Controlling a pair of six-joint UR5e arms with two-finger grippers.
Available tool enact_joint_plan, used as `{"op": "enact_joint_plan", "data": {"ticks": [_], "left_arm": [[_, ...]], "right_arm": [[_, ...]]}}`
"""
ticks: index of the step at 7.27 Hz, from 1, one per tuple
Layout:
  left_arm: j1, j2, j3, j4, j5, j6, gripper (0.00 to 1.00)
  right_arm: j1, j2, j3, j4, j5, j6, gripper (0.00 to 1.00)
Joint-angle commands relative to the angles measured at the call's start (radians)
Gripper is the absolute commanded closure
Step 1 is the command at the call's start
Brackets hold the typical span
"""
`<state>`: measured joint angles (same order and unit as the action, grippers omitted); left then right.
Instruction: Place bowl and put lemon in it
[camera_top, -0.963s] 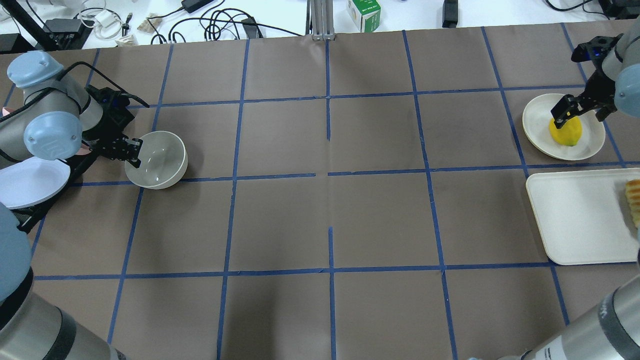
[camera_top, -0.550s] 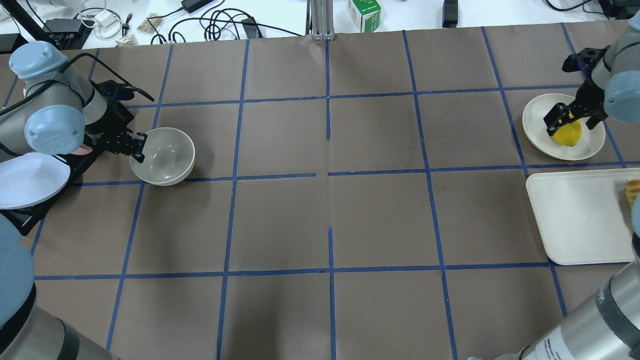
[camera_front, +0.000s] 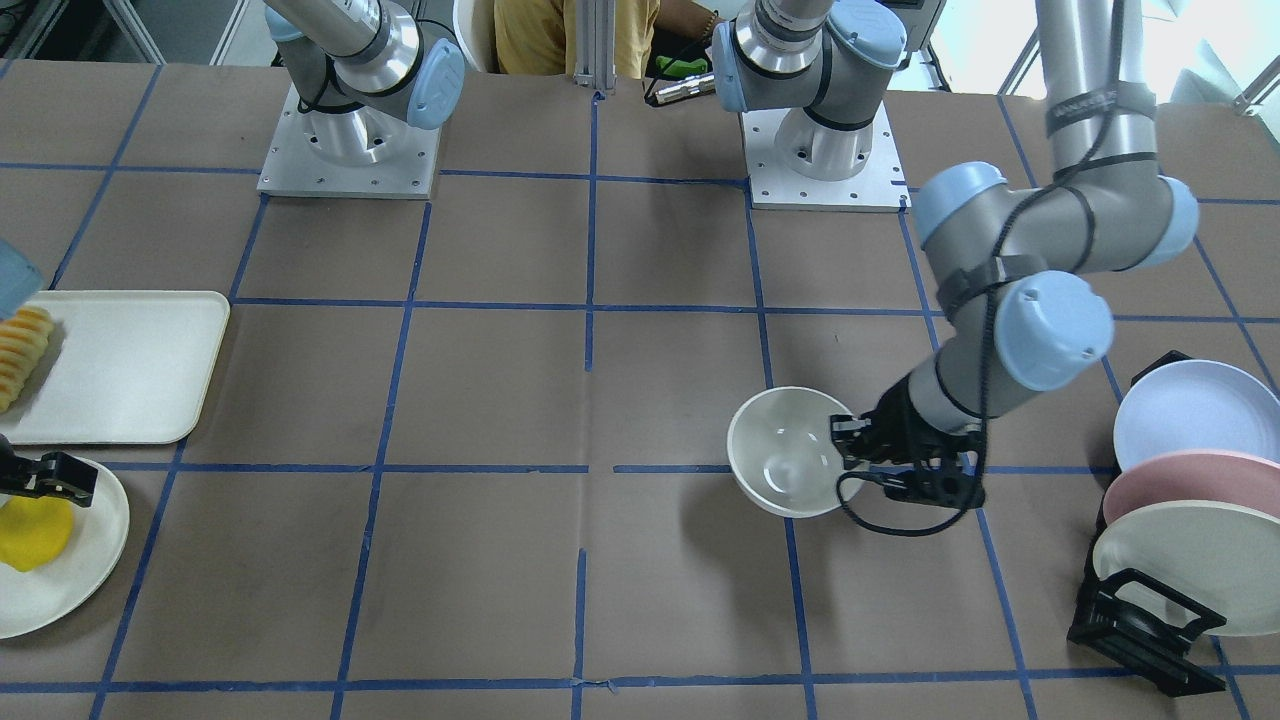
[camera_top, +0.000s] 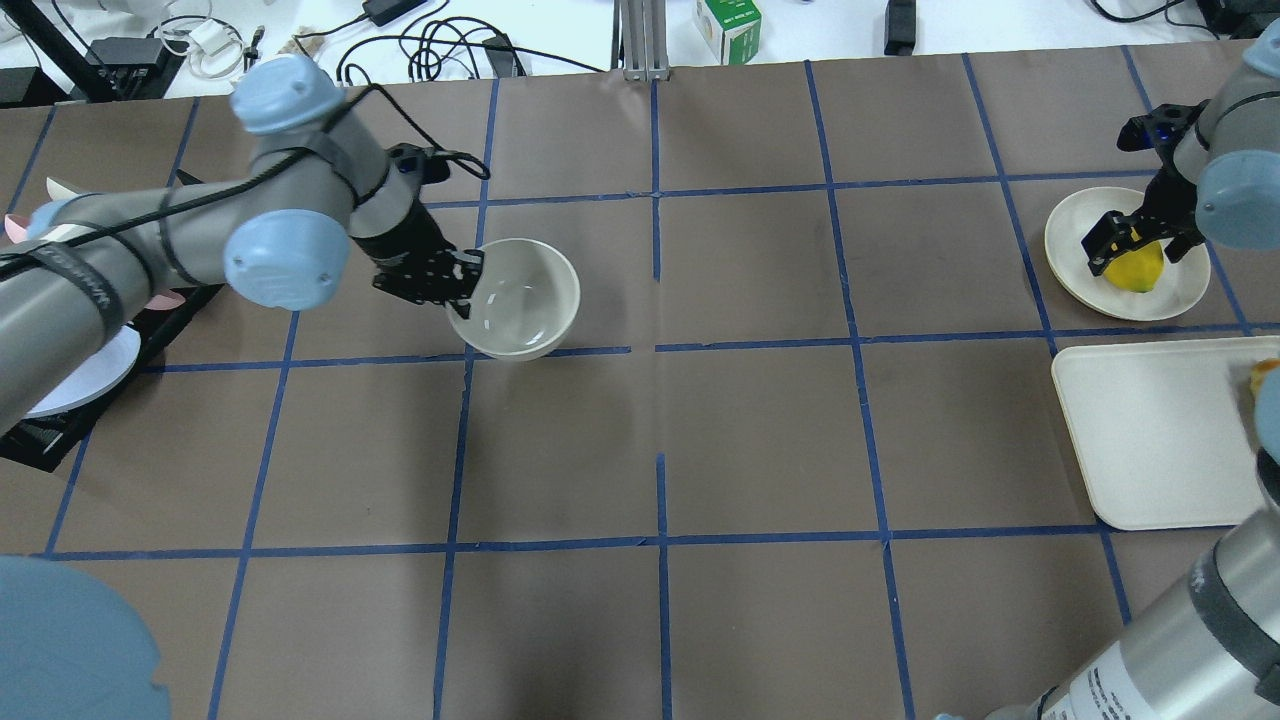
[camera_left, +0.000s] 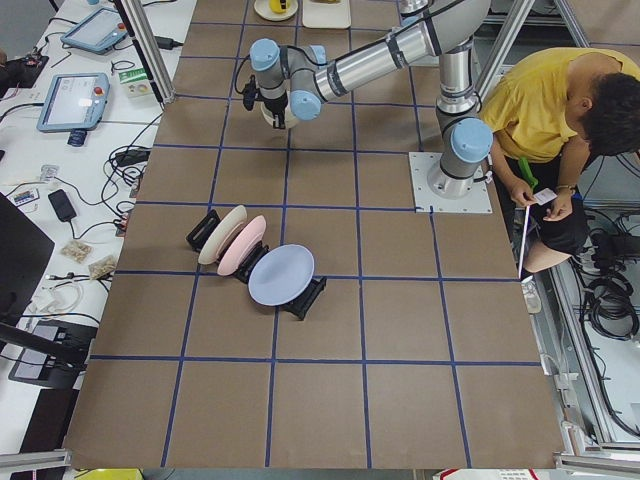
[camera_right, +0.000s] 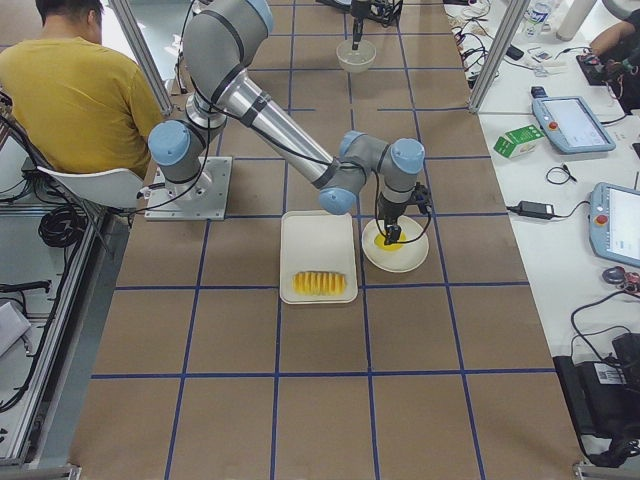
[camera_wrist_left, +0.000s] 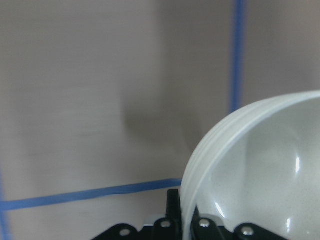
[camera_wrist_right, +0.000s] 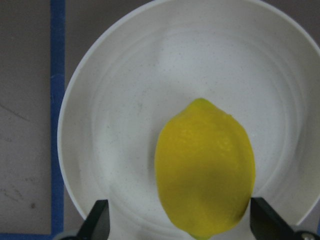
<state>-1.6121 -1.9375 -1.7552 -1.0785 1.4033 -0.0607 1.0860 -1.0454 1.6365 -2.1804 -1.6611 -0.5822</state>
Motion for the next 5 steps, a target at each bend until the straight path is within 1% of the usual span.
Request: {"op": "enact_joint_plan", "data": {"ticks": [1, 3, 4, 5], "left_arm": [[-0.149, -0.049, -0.003, 0.116, -0.01, -0.252, 1.0], [-0.158, -0.067, 0.006, 0.121, -0.009, -0.254, 1.0], [-0.16, -0.073, -0.001, 0.121, -0.012, -0.26, 1.0], [-0.16, -0.083, 0.0, 0.123, -0.012, -0.263, 1.0]], "right_arm": [[0.0, 0.018, 0.002, -0.025, 0.0, 0.001, 0.0], [-0.003, 0.044, 0.008, -0.064, 0.001, 0.001, 0.0], [-0.008, 0.044, 0.008, -0.064, 0.007, -0.001, 0.25], [-0.014, 0.044, 0.006, -0.085, -0.002, 0.005, 0.89]]}}
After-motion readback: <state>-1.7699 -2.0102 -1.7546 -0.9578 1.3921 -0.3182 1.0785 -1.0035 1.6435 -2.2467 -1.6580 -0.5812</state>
